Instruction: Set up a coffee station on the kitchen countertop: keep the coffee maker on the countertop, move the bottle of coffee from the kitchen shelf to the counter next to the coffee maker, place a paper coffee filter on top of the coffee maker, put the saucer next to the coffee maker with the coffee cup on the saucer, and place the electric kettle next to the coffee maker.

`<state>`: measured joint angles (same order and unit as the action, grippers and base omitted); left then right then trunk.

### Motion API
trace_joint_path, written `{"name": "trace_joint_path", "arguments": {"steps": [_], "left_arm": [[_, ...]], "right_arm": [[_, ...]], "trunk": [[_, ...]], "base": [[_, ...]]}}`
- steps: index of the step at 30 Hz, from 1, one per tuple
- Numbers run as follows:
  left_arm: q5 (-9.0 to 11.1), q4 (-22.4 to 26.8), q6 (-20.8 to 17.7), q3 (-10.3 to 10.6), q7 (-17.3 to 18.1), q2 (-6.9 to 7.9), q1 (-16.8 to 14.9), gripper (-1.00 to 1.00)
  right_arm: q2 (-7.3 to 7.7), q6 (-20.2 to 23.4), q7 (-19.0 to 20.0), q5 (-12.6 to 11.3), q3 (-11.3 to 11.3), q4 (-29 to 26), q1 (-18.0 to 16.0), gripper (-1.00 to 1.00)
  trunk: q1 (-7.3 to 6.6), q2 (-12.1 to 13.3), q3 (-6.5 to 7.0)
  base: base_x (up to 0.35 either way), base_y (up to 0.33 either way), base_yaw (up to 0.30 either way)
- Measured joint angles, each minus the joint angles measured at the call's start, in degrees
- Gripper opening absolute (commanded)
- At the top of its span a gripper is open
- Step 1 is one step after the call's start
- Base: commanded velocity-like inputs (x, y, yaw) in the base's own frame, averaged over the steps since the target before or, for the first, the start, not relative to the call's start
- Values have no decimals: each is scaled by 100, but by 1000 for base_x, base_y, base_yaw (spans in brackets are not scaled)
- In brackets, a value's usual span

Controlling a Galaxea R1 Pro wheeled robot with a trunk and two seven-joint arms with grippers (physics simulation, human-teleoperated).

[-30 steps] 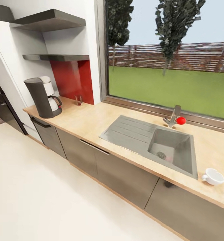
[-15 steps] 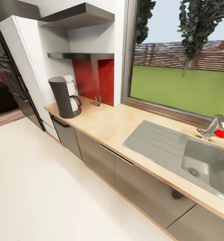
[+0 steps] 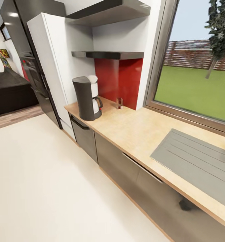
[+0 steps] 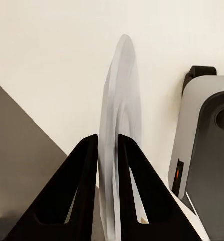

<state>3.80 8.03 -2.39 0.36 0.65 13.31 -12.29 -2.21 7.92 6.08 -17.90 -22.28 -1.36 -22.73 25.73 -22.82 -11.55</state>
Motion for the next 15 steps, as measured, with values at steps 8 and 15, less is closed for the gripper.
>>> {"name": "trace_joint_path", "arguments": {"steps": [8,15], "left_arm": [[4,5,0,-1,0,-3,0,-100],[4,5,0,-8,0,-2,0,-100]], "right_arm": [[0,0,0,4,0,-2,0,100],[-7,0,0,4,0,1,1,100]], "trunk": [[0,0,-25],[0,0,-12]], "base": [[280,241,259],[280,241,261]]}}
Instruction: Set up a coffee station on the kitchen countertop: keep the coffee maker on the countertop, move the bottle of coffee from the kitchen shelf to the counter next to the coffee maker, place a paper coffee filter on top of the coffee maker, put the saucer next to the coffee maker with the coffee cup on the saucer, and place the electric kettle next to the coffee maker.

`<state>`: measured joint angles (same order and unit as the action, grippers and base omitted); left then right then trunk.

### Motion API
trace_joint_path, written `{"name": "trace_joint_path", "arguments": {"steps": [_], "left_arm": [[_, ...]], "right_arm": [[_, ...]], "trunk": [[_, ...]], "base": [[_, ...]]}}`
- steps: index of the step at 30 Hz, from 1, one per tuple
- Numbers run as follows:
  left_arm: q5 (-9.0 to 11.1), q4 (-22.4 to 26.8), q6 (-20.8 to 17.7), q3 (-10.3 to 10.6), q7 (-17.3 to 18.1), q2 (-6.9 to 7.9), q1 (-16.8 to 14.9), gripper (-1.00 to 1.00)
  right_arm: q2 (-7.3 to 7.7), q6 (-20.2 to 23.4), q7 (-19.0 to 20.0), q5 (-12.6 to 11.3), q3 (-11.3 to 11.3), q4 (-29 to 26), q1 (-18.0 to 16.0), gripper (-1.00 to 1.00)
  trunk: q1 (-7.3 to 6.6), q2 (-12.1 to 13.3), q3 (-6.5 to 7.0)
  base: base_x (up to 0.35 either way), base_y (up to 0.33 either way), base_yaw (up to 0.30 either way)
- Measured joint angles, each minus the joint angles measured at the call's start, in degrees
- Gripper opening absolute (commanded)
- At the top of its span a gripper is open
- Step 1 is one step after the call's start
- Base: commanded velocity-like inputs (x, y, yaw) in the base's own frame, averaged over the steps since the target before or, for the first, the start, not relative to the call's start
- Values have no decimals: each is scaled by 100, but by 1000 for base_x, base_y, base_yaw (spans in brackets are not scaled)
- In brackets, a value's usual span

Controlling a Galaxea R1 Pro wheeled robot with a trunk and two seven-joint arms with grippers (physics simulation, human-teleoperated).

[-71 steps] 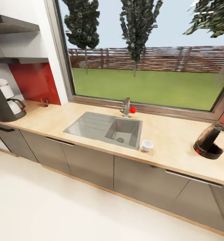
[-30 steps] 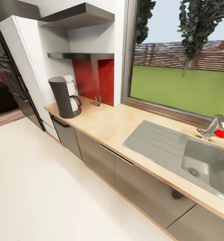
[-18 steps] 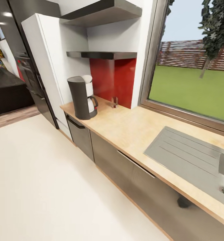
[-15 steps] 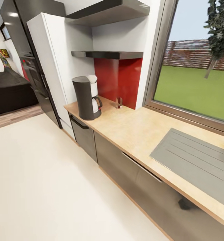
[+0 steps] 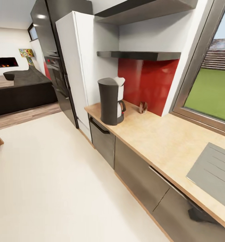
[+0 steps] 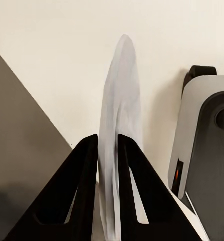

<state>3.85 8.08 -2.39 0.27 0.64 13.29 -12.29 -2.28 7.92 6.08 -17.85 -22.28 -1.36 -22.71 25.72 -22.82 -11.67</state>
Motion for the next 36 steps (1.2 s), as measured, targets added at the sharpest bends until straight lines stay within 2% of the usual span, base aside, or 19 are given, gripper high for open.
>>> {"name": "trace_joint_path", "arguments": {"steps": [13,23,36], "left_arm": [[7,-1,0,0,0,-2,0,-100],[8,1,0,-8,0,2,0,-100],[8,1,0,-1,0,-3,0,-100]], "right_arm": [[-1,0,0,4,0,0,0,100],[-1,0,0,4,0,0,0,100],[33,8,0,-10,8,-8,1,100]], "trunk": [[0,0,99],[0,0,188],[0,0,304]], "base": [[280,241,118],[280,235,0],[280,232,-84]]}}
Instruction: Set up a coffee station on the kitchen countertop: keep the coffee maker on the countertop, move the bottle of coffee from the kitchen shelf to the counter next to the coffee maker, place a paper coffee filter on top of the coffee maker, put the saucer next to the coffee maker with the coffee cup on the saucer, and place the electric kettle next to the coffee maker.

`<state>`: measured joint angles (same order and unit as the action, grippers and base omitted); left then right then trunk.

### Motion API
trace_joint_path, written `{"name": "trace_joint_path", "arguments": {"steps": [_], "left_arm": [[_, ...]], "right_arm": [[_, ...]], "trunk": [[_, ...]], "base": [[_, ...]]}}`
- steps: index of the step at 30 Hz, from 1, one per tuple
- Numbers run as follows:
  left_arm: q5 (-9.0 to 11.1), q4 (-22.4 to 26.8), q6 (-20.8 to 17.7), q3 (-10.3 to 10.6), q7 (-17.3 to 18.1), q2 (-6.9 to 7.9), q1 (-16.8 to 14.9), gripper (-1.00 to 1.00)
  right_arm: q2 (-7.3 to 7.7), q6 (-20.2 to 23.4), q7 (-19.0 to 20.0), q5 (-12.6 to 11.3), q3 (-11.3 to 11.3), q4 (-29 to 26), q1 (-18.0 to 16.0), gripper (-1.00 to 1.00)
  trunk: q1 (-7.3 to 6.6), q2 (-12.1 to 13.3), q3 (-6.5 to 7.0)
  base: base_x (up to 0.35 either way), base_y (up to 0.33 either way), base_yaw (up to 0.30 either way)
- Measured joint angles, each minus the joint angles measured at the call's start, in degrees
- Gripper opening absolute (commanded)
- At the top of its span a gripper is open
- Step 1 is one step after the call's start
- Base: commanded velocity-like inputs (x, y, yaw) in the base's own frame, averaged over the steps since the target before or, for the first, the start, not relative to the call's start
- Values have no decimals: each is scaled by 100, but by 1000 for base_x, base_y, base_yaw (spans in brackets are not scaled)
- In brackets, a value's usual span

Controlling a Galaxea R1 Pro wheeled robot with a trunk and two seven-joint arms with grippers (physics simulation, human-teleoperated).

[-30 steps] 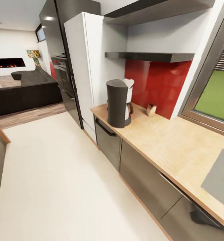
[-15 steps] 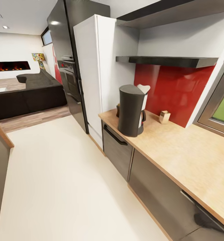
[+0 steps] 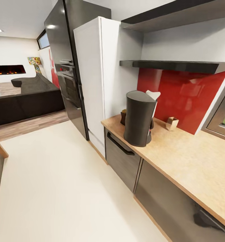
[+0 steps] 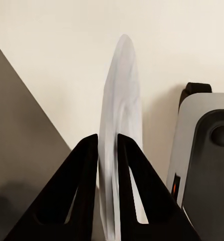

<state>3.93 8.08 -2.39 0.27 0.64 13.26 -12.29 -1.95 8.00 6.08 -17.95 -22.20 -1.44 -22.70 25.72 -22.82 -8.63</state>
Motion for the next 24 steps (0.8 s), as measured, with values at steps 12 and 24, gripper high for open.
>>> {"name": "trace_joint_path", "arguments": {"steps": [12,24], "left_arm": [[3,-2,0,-7,0,1,0,-100],[8,-1,0,-7,0,3,-1,-100]], "right_arm": [[-8,1,-1,6,-8,-2,2,100],[-7,1,-8,6,-8,-2,5,100]], "trunk": [[0,0,108],[0,1,213]], "base": [[280,231,-91],[280,235,-150]]}}
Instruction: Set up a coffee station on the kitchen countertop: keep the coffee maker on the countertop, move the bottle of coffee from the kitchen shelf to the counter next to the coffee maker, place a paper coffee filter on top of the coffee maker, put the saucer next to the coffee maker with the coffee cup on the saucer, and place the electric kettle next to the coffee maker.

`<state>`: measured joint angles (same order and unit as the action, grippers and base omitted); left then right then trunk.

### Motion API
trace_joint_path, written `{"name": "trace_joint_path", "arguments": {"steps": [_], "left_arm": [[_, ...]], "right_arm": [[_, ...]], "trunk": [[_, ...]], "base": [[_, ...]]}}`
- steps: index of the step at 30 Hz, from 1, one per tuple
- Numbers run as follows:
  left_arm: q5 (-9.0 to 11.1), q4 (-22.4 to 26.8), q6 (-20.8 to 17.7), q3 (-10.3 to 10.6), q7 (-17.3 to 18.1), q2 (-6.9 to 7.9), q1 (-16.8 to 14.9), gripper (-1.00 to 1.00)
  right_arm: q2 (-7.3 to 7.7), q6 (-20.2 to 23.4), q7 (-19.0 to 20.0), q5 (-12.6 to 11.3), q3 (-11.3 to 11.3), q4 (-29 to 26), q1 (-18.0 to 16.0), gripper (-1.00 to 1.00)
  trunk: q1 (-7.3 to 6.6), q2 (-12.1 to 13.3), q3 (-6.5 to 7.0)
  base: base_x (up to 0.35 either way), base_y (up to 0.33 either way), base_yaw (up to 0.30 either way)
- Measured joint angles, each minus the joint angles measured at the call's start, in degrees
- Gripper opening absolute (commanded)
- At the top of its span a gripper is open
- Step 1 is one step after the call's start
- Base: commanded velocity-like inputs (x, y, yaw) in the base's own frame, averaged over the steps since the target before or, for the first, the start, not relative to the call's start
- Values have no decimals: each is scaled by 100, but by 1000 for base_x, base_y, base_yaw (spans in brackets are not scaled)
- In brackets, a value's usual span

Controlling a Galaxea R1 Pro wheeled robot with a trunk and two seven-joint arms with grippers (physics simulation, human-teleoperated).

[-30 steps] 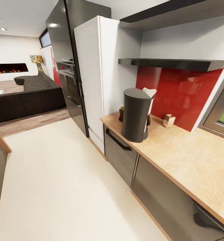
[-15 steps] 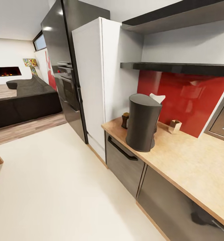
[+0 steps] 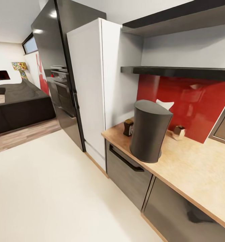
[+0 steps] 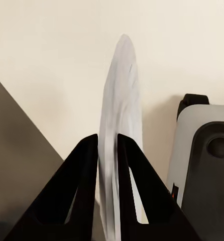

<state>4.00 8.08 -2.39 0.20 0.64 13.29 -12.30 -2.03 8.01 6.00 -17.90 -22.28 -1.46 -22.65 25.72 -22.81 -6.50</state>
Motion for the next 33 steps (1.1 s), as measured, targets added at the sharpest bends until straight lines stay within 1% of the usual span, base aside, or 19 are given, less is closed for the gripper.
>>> {"name": "trace_joint_path", "arguments": {"steps": [16,33], "left_arm": [[0,0,0,-1,-6,-2,0,-100],[6,3,0,1,-5,-3,0,-100]], "right_arm": [[0,0,-1,0,0,0,-2,100],[0,0,-1,0,0,-1,-3,100]], "trunk": [[0,0,109],[1,1,223]], "base": [[272,241,-229],[223,276,-232]]}}
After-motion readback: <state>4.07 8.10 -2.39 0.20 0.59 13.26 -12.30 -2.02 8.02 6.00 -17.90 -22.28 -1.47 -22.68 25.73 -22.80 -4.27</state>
